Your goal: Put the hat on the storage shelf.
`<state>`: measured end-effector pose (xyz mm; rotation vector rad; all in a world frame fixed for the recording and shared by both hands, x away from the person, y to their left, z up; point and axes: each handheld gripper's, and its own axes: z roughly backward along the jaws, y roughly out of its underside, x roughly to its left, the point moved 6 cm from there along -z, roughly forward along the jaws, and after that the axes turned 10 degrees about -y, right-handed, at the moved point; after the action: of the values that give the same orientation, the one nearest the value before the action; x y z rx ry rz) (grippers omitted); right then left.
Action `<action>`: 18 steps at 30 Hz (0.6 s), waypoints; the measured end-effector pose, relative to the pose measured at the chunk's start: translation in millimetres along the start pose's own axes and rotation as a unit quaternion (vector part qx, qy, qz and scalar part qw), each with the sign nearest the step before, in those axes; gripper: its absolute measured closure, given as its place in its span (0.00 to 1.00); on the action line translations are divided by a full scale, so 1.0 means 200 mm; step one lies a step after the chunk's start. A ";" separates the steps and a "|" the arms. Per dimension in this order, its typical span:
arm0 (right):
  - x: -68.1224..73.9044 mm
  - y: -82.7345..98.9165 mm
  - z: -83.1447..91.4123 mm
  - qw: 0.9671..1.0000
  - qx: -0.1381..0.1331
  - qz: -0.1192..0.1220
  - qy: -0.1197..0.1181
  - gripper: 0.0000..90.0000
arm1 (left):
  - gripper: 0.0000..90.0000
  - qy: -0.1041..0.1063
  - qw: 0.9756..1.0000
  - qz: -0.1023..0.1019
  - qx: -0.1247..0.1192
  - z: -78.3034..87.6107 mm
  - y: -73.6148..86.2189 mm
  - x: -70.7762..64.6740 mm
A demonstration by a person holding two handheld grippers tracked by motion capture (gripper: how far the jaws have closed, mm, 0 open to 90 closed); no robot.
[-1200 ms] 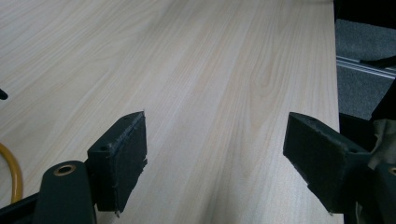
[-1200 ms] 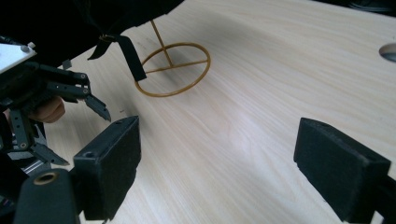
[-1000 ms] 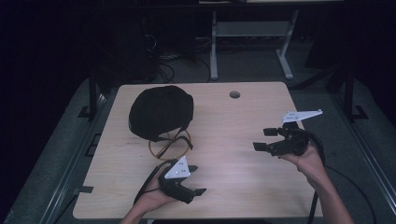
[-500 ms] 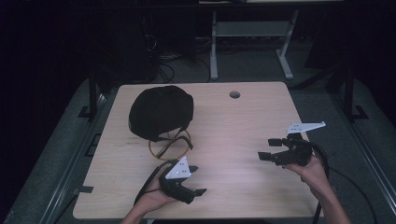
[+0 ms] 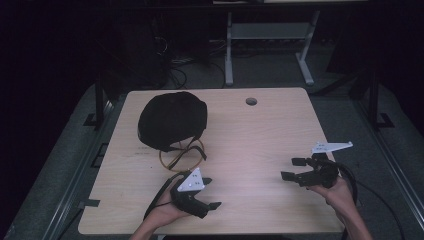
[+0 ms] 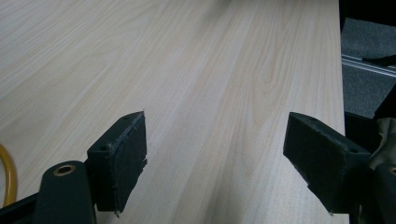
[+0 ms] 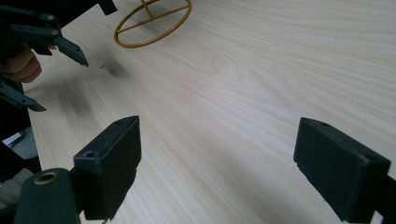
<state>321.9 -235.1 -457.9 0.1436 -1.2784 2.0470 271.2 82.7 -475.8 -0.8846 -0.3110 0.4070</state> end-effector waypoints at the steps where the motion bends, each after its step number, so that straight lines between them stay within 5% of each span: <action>1: 0.00 0.01 0.00 1.000 0.000 -0.001 0.000 0.16 | 0.24 0.000 1.000 0.000 0.000 0.00 0.00 0.00; 18: 0.01 0.16 0.01 1.000 -0.009 -0.015 0.003 0.16 | 0.24 0.001 1.000 0.001 0.003 0.00 0.01 0.00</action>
<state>299.9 -243.4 -480.0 0.1473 -1.2830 2.0078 270.8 83.1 -476.7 -0.8804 -0.3062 0.4088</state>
